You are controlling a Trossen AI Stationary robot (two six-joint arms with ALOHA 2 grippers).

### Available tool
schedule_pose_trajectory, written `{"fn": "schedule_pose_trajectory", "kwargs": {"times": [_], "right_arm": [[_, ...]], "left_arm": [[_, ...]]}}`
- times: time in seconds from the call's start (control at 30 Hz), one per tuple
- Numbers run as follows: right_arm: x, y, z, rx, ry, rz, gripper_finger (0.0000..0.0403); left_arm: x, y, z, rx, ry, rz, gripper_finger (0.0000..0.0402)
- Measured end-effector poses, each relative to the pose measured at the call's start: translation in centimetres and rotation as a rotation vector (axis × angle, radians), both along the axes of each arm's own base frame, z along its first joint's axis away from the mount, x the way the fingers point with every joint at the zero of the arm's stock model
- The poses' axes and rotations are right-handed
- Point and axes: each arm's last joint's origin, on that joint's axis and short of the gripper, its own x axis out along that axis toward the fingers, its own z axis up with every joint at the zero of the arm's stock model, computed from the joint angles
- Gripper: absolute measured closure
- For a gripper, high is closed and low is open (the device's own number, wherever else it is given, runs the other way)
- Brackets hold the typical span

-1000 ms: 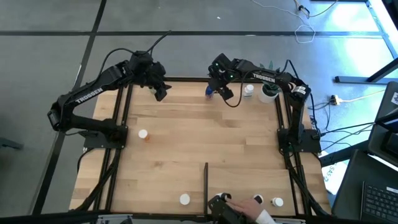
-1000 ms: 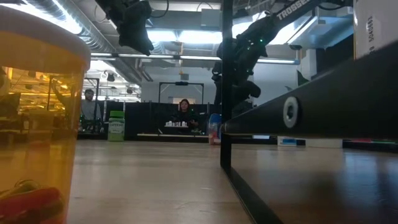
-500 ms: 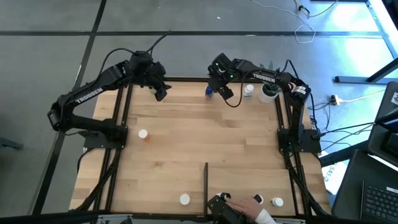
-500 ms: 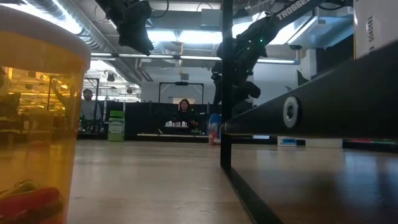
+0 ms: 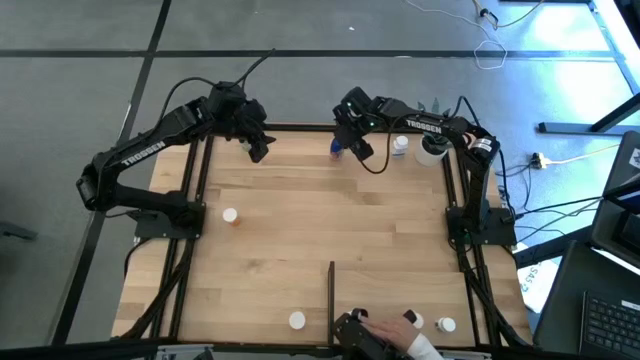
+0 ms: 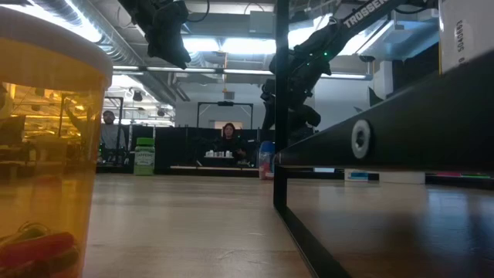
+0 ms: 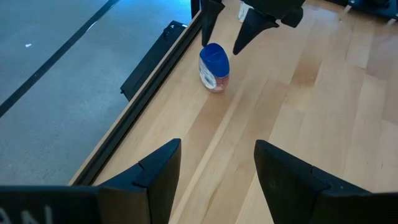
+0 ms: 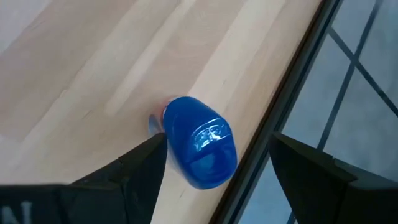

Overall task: Pick and place medicine bottles onto shelf by color
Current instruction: Put the blue pill bottle onto the shelf

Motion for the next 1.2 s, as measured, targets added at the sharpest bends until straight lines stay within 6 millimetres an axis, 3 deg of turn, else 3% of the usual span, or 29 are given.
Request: {"fn": "schedule_pose_trajectory", "kwargs": {"times": [1.2], "right_arm": [[0.3,-0.4,-1.3,0.030,-0.002,0.033,0.0121]], "left_arm": [[0.0,0.0,0.0,0.002,-0.003,0.000,0.0204]]}}
